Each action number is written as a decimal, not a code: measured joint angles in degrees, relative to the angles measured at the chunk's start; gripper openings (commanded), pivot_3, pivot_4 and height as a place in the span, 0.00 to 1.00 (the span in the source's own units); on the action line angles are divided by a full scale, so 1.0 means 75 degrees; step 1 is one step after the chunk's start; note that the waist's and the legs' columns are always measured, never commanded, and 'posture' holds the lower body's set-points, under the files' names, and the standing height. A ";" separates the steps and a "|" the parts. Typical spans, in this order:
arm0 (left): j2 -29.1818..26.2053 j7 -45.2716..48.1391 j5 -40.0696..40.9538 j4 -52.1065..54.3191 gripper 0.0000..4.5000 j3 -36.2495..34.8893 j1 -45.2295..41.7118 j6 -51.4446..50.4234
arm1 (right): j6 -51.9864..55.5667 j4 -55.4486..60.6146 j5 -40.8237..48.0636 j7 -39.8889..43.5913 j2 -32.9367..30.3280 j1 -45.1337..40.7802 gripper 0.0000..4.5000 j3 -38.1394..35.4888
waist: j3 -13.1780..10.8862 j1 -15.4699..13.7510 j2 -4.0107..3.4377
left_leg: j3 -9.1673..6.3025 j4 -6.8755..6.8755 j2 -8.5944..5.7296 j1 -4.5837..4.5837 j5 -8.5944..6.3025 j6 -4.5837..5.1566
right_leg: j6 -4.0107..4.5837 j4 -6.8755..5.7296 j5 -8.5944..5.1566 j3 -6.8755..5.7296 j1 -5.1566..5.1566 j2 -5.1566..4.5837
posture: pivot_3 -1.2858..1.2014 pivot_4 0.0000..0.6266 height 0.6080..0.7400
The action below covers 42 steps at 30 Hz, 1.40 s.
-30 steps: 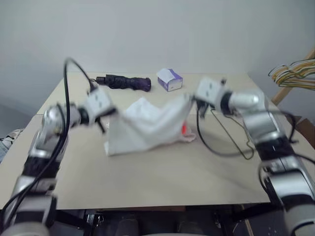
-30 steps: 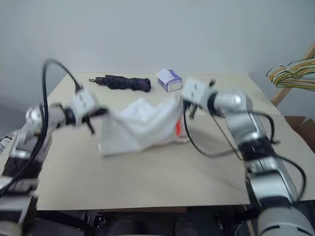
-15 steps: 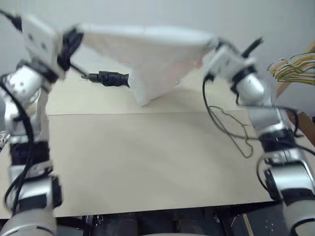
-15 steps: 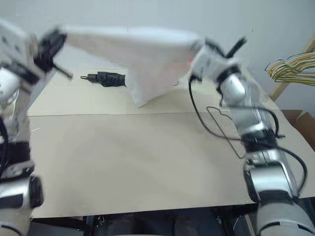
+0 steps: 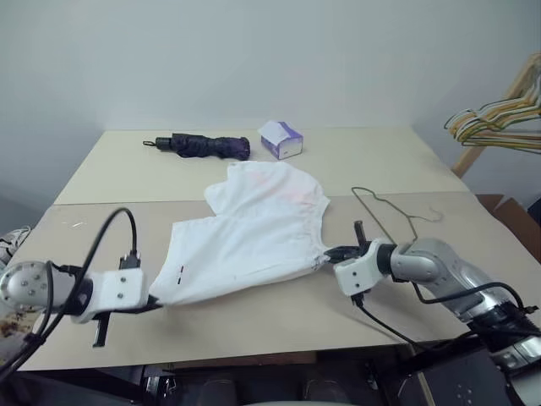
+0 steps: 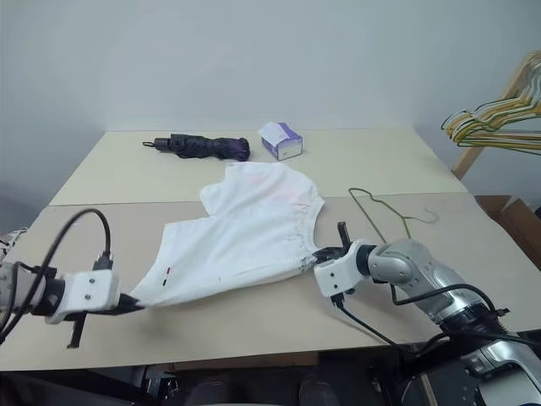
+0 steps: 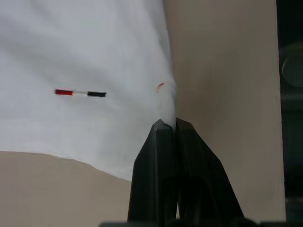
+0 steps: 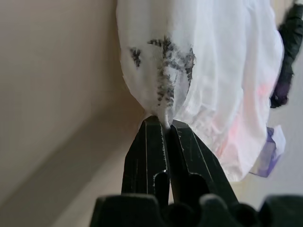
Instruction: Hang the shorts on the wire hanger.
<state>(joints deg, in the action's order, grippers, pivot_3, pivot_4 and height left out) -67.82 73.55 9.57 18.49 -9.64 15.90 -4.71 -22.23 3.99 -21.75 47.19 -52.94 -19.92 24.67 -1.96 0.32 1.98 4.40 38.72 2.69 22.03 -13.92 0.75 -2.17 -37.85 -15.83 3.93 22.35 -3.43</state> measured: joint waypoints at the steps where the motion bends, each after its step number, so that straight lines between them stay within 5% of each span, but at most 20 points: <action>1: -0.0005 0.0091 0.0014 0.0155 0.00 -0.0072 0.0210 -0.0077 | 0.0006 0.0181 0.0096 0.0207 -0.0139 0.0114 0.01 -0.0009 | 0.0000 -0.0013 0.0002 | -0.0001 0.0000 0.0001 0.0007 -0.0004 0.0002 | -0.0001 0.0002 -0.0001 0.0000 0.0004 0.0002 | 0.55 0.00 1.00; 11: -0.0057 0.0820 0.0143 0.1018 0.00 -0.0990 0.1566 -0.0180 | 0.0144 0.1133 0.0759 0.1242 -0.0530 0.0710 0.01 -0.0386 | -0.0004 -0.0040 0.0000 | 0.0012 -0.0001 0.0015 -0.0089 -0.0009 -0.0004 | 0.0020 -0.0013 -0.0081 0.0000 -0.0021 0.0006 | 0.55 0.00 1.00; 15: -0.0065 0.1022 0.0152 0.0854 0.16 -0.0988 0.1448 -0.0096 | 0.0129 0.1335 0.1150 0.1605 -0.0750 0.0929 0.28 -0.0436 | -0.0004 -0.0067 0.0000 | 0.0017 -0.0002 0.0014 -0.0076 -0.0011 -0.0006 | 0.0020 -0.0010 -0.0081 0.0000 -0.0015 0.0001 | 0.54 0.00 1.00; 24: -0.0300 0.1459 0.0476 0.0065 0.82 -0.1238 0.0344 -0.0012 | 0.1656 0.2214 0.2890 0.2388 -0.1374 0.1567 1.00 -0.1663 | -0.0006 -0.0065 0.0001 | 0.0020 0.0001 0.0018 -0.0059 -0.0011 -0.0006 | 0.0018 -0.0015 -0.0080 0.0001 -0.0012 0.0005 | 0.53 0.00 1.00; 27: -0.0215 0.1516 0.1052 -0.0184 0.99 -0.1263 -0.0489 -0.0121 | 0.3392 0.2337 0.3566 0.2240 -0.1375 0.1462 1.00 -0.2333 | -0.0005 -0.0043 0.0004 | 0.0021 0.0001 0.0019 -0.0059 -0.0012 -0.0007 | 0.0018 -0.0012 -0.0078 0.0002 -0.0011 0.0001 | 0.53 0.00 1.00; 37: 0.2012 -0.0407 0.2100 0.0101 0.99 0.0428 -0.3646 -0.1671 | 0.8770 0.0130 0.4340 -0.0314 0.0799 -0.0700 1.00 -0.3386 | -0.0001 0.0077 0.0010 | 0.0016 0.0017 -0.0007 0.0002 -0.0009 -0.0004 | -0.0005 -0.0014 0.0007 0.0019 0.0006 0.0022 | 0.51 0.00 1.00; 42: 0.2212 -0.0706 0.1863 0.0087 0.99 0.1033 -0.3898 -0.1835 | 0.9436 -0.2018 0.4262 -0.0800 0.1059 -0.1774 1.00 -0.3458 | -0.0001 0.0210 0.0009 | 0.0011 0.0006 -0.0013 0.0009 -0.0010 -0.0003 | -0.0007 -0.0001 0.0007 0.0024 0.0011 0.0024 | 0.50 0.00 1.00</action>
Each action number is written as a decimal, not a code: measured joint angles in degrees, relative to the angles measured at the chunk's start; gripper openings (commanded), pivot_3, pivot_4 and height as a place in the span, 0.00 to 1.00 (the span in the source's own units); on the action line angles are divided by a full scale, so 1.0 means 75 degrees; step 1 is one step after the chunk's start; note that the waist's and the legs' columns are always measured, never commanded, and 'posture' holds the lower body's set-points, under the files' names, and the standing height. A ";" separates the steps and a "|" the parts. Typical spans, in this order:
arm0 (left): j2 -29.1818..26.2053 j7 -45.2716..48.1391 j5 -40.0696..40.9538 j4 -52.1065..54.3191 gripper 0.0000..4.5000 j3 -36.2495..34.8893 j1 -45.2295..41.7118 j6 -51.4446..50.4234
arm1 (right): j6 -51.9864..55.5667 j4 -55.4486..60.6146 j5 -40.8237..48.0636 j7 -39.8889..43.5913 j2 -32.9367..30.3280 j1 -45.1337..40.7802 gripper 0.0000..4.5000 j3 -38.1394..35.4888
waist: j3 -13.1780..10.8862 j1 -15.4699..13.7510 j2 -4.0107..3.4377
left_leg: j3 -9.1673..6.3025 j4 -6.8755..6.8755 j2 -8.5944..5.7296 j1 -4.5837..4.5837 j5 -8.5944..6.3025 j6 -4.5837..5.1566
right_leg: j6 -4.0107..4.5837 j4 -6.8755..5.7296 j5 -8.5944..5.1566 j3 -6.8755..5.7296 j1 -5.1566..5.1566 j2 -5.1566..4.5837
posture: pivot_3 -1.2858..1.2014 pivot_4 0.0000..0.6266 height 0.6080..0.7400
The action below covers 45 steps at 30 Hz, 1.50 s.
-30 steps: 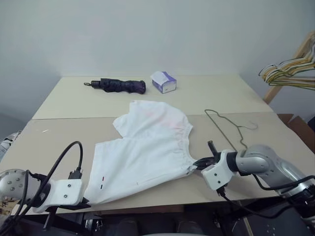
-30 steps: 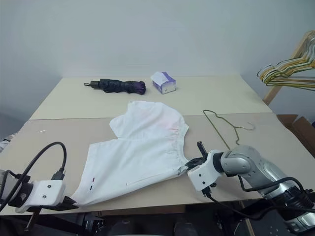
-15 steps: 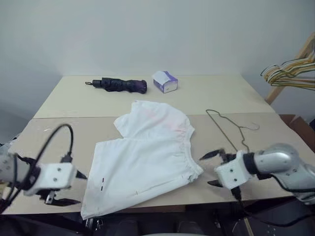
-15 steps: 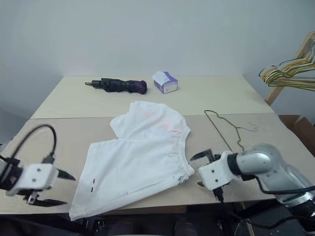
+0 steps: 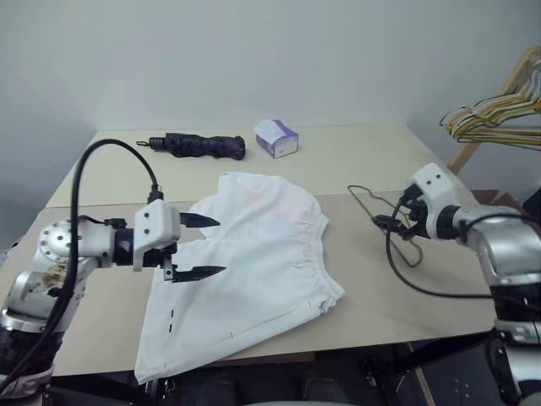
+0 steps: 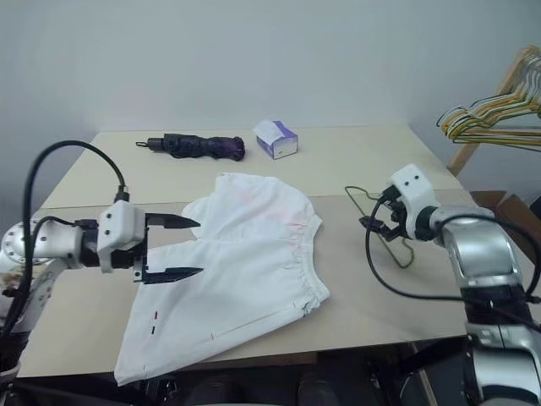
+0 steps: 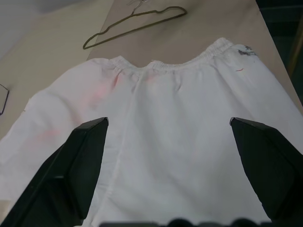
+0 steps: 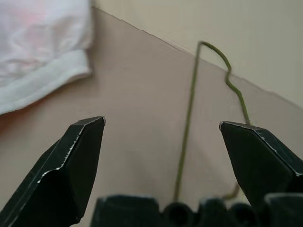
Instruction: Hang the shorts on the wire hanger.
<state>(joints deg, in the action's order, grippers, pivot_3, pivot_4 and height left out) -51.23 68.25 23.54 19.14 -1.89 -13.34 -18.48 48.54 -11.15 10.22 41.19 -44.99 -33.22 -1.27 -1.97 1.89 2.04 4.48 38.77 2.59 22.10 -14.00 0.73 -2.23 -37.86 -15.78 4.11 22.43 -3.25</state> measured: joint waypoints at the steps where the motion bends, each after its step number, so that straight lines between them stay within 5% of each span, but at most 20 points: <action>1: 0.0002 0.0002 -0.0069 -0.0036 0.99 0.0102 -0.0010 0.0064 | -0.0056 -0.0473 -0.0010 0.0046 0.0007 -0.0134 1.00 0.0048 | -0.0001 0.0024 -0.0002 | -0.0004 0.0000 -0.0002 0.0004 0.0000 0.0000 | -0.0001 0.0005 0.0000 -0.0002 0.0000 0.0000 | 0.51 0.00 1.00; 16: 0.0962 -0.0646 -0.0450 -0.0050 0.99 0.0895 -0.0838 0.0047 | -0.2073 -0.5229 -0.1140 0.1632 0.0548 -0.1627 1.00 0.1479 | -0.0007 0.0280 -0.0012 | -0.0031 0.0011 -0.0012 0.0009 0.0002 0.0002 | -0.0022 0.0019 0.0013 0.0004 -0.0013 -0.0001 | 0.52 0.00 1.00; 20: 0.0962 -0.0627 -0.0210 0.0164 1.00 0.0878 -0.0819 -0.0117 | -0.2378 -0.5696 -0.1470 0.1946 0.0638 -0.1861 0.80 0.1673 | -0.0007 0.0287 -0.0013 | -0.0040 0.0012 -0.0012 0.0004 0.0002 0.0002 | -0.0022 0.0019 0.0014 0.0004 -0.0019 0.0000 | 0.52 0.00 1.00; 30: 0.0934 -0.0703 -0.0217 0.0192 1.00 0.0878 -0.0776 -0.0133 | -0.2488 -0.6384 -0.2060 0.1952 0.0864 -0.2336 0.02 0.1790 | -0.0006 0.0273 -0.0011 | -0.0048 0.0011 -0.0012 -0.0006 0.0002 0.0002 | -0.0022 0.0018 0.0014 0.0001 -0.0029 0.0002 | 0.53 0.00 1.00; 39: 0.1338 -0.1444 -0.0195 0.0194 1.00 0.0850 -0.0824 -0.0468 | -0.2574 -0.5966 -0.2101 0.1520 0.0988 -0.2048 0.01 0.1490 | 0.0010 0.0276 0.0011 | -0.0088 0.0015 -0.0011 -0.0017 0.0002 0.0002 | -0.0023 0.0015 0.0017 0.0003 -0.0043 0.0002 | 0.52 0.00 1.00; 45: 0.2692 -0.3069 0.0868 0.0110 1.00 0.0219 -0.1386 -0.2433 | -0.2764 -0.2163 -0.1785 0.0262 0.1063 -0.0082 0.01 0.0638 | -0.0008 0.0219 -0.0021 | -0.0120 0.0018 -0.0023 0.0029 0.0001 0.0001 | -0.0036 0.0000 0.0019 0.0006 0.0000 -0.0003 | 0.51 0.00 1.00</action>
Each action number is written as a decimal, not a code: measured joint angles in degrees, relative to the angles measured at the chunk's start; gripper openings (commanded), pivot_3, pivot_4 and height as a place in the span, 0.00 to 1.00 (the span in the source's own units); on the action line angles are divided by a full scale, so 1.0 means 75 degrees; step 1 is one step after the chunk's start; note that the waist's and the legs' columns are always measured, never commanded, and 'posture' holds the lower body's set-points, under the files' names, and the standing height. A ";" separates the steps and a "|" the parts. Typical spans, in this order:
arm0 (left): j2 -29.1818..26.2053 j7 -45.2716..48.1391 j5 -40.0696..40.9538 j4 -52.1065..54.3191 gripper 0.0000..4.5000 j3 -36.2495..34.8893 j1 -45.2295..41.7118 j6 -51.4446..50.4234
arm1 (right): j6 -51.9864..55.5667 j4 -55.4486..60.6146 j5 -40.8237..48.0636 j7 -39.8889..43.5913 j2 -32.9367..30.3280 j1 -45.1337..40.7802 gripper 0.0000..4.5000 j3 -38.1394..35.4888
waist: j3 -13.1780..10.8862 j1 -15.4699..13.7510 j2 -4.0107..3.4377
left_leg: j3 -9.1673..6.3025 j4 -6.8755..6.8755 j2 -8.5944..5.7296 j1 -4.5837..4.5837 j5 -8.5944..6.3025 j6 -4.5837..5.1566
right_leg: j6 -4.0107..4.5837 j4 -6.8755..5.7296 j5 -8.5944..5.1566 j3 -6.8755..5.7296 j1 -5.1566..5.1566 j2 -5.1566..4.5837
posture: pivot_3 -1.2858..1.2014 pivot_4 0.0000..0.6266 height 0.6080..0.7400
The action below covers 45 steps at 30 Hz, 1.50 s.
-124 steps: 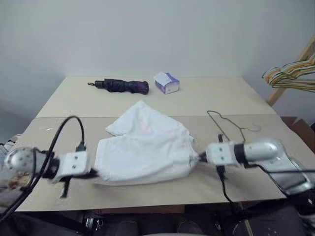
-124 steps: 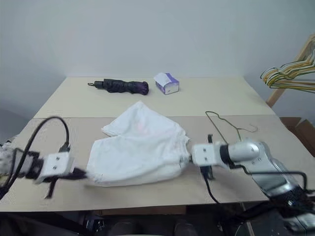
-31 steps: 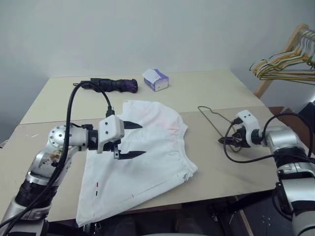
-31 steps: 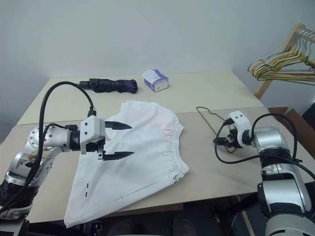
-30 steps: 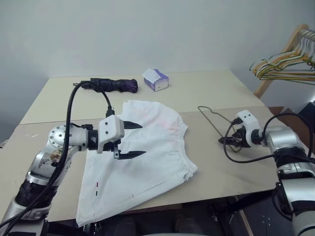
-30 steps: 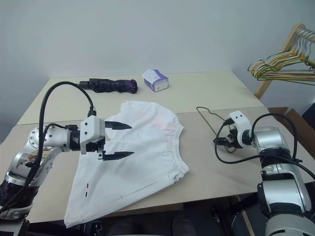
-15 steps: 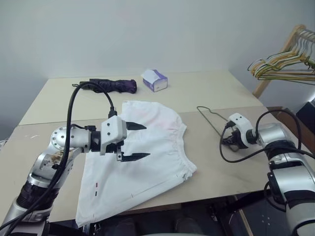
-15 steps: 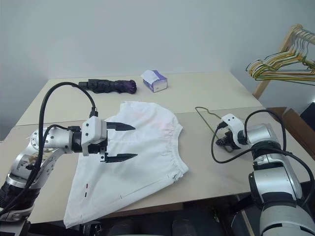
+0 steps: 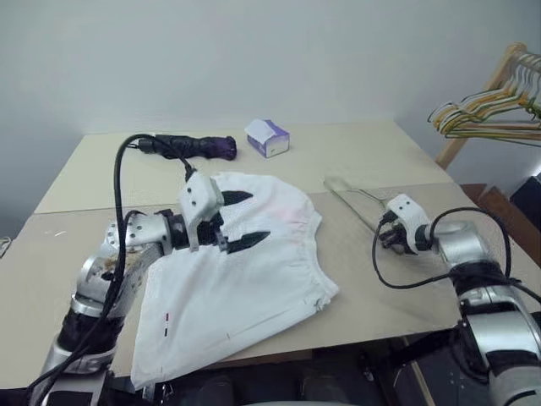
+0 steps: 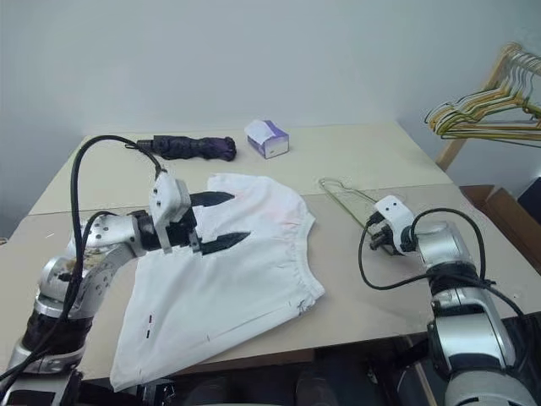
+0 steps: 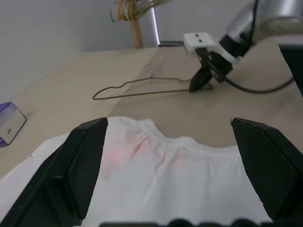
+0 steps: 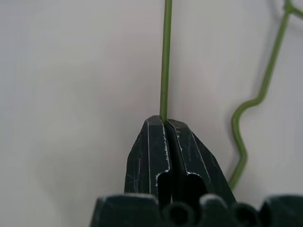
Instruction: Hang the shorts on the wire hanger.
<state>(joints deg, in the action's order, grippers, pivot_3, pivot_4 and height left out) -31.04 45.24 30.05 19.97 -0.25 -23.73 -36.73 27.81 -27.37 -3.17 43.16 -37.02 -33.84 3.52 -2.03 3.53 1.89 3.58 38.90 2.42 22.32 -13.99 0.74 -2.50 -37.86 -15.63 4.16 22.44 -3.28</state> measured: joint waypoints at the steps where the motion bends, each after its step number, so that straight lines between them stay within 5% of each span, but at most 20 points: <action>1: 0.0099 -0.0124 0.0161 -0.0002 1.00 -0.0082 -0.0016 -0.0182 | 0.0026 0.0416 0.0079 -0.0036 0.0025 0.0132 0.01 -0.0078 | -0.0004 0.0005 -0.0008 | -0.0007 -0.0003 -0.0003 0.0005 0.0000 0.0000 | -0.0001 0.0000 0.0000 -0.0001 0.0003 0.0000 | 0.51 0.00 1.00; 6: 0.1755 -0.1574 0.2005 -0.0295 1.00 -0.1019 -0.0231 -0.1702 | -0.0161 0.4060 0.0472 -0.0582 0.0439 0.1365 0.01 -0.0578 | -0.0004 -0.0080 -0.0006 | -0.0019 0.0003 -0.0003 0.0006 -0.0001 -0.0001 | -0.0005 -0.0002 0.0002 -0.0010 -0.0001 -0.0001 | 0.51 0.00 1.00; 14: 0.3766 -0.4089 0.3997 -0.1090 1.00 -0.2484 -0.0930 -0.2031 | -0.0876 0.6361 0.0545 -0.1313 0.1588 0.2171 0.01 -0.0022 | -0.0003 -0.0147 0.0000 | -0.0038 0.0008 -0.0044 -0.0001 0.0001 -0.0001 | -0.0017 0.0016 0.0012 -0.0007 -0.0020 -0.0015 | 0.50 0.00 1.00; 21: 0.4012 -0.5090 0.4258 -0.1298 1.00 -0.2665 -0.1146 -0.1669 | -0.1162 0.6743 0.0447 -0.1495 0.1788 0.2554 0.01 0.0464 | -0.0003 -0.0133 0.0001 | -0.0035 0.0006 -0.0055 0.0002 0.0001 -0.0001 | -0.0017 0.0030 0.0015 -0.0006 -0.0022 -0.0017 | 0.50 0.00 1.00; 24: 0.3998 -0.5136 0.4306 -0.1298 0.87 -0.2638 -0.1146 -0.1608 | -0.1243 0.6744 0.0387 -0.1498 0.1773 0.2556 0.00 0.0571 | -0.0003 -0.0128 0.0001 | -0.0028 0.0006 -0.0063 -0.0001 0.0002 -0.0002 | -0.0015 0.0031 0.0015 -0.0009 -0.0025 -0.0012 | 0.50 0.00 1.00; 36: 0.3893 -0.5519 0.4381 -0.1478 0.00 -0.2452 -0.1183 -0.1453 | -0.1983 0.6467 -0.0652 -0.1998 0.1685 0.2578 0.00 0.0913 | -0.0004 -0.0133 0.0002 | -0.0025 0.0005 -0.0065 0.0002 0.0003 -0.0003 | -0.0015 0.0039 0.0016 -0.0009 -0.0025 -0.0012 | 0.50 0.00 1.00; 39: 0.3880 -0.5547 0.4376 -0.1534 0.00 -0.2390 -0.1192 -0.1402 | -0.2320 0.6286 -0.0980 -0.2160 0.1649 0.2577 0.00 0.0971 | -0.0005 -0.0130 0.0003 | -0.0024 0.0005 -0.0066 0.0002 0.0003 -0.0003 | -0.0015 0.0040 0.0016 -0.0009 -0.0025 -0.0012 | 0.50 0.00 1.00; 45: 0.3644 -0.5273 0.4001 -0.1574 0.00 -0.2038 -0.1190 -0.1221 | -0.3043 0.6164 -0.1442 -0.2244 0.1446 0.2569 0.41 0.1131 | -0.0006 -0.0123 0.0004 | -0.0019 0.0002 -0.0066 0.0003 0.0003 -0.0004 | -0.0014 0.0042 0.0016 -0.0009 -0.0024 -0.0011 | 0.50 0.00 1.00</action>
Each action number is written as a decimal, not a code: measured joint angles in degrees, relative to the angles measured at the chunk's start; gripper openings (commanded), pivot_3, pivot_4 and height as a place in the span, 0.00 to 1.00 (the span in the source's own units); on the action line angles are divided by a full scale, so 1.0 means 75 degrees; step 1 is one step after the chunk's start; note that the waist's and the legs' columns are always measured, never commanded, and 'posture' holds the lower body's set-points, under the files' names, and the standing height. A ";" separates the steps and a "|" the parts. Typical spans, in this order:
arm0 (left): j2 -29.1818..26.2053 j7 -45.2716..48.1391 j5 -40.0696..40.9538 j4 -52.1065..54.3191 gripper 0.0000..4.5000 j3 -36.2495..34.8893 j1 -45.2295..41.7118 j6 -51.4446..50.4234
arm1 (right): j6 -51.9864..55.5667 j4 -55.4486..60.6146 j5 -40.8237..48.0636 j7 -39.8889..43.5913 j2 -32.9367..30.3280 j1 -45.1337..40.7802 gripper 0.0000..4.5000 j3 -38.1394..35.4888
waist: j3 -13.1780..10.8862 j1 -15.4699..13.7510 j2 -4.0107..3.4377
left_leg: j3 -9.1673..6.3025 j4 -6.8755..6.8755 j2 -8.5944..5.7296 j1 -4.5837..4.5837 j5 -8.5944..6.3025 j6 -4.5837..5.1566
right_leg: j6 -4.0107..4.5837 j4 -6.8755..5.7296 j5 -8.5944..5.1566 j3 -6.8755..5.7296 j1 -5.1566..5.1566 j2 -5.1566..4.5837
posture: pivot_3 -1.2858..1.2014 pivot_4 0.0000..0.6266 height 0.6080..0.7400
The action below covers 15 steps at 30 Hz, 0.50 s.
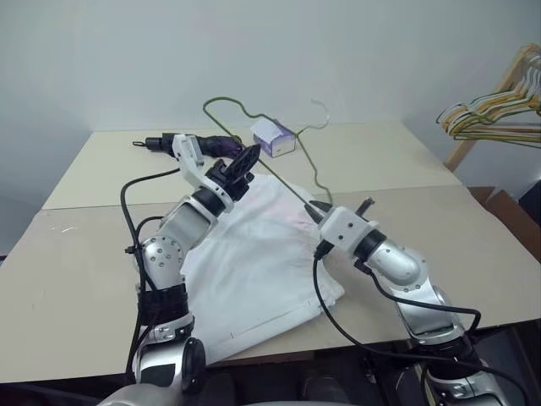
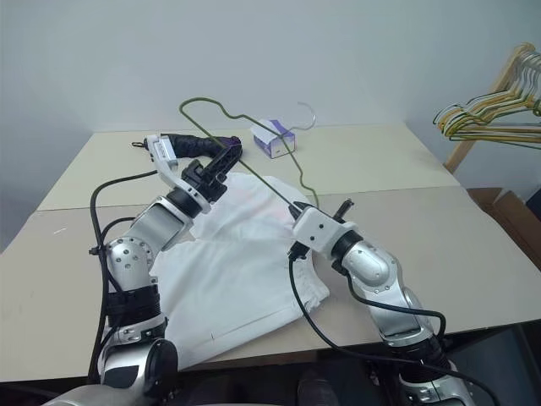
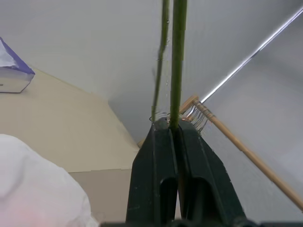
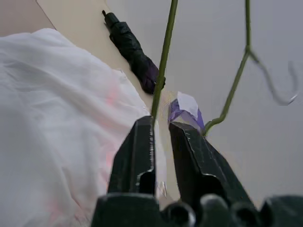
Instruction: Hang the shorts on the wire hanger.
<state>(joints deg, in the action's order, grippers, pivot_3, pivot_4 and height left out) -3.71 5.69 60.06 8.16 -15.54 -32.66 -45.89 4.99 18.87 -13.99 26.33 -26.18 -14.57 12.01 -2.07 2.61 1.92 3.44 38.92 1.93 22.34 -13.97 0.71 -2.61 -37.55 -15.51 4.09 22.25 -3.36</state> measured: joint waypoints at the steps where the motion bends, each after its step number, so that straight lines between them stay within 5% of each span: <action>1: -0.0026 0.0089 -0.0065 0.0000 0.00 0.0051 0.0000 0.0087 | -0.0108 0.0000 -0.0059 0.0000 -0.0016 -0.0002 0.48 0.0006 | 0.0000 -0.0001 0.0000 | 0.0001 0.0000 0.0000 0.0000 0.0000 0.0000 | 0.0000 0.0001 0.0000 0.0000 -0.0001 0.0000 | 0.50 0.00 1.00; 7: -0.0397 0.0970 -0.0207 -0.0019 0.00 0.0131 -0.0017 0.0476 | -0.0191 0.0082 0.0132 0.0268 -0.0259 -0.0049 0.96 -0.0160 | -0.0001 0.0020 0.0001 | 0.0005 0.0000 0.0001 0.0001 0.0000 0.0000 | 0.0000 0.0002 0.0000 0.0000 0.0001 0.0000 | 0.49 0.00 1.00; 15: -0.2538 0.4589 0.0296 -0.0364 0.00 0.0076 -0.0327 0.0206 | 0.4492 0.0864 0.6044 0.3172 -0.1549 -0.0773 0.99 -0.2621 | -0.0009 0.0121 0.0000 | 0.0003 -0.0006 0.0006 0.0000 -0.0001 0.0002 | 0.0003 0.0016 0.0000 -0.0013 -0.0007 -0.0002 | 0.49 0.00 1.00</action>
<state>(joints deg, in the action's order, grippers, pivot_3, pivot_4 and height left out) -22.75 40.11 62.27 5.44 -14.96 -35.11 -44.34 38.67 25.34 31.35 50.12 -37.79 -20.37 -7.65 -2.14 3.52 1.93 3.46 38.87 1.97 22.34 -13.97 0.73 -2.59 -37.43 -15.51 3.99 22.20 -3.38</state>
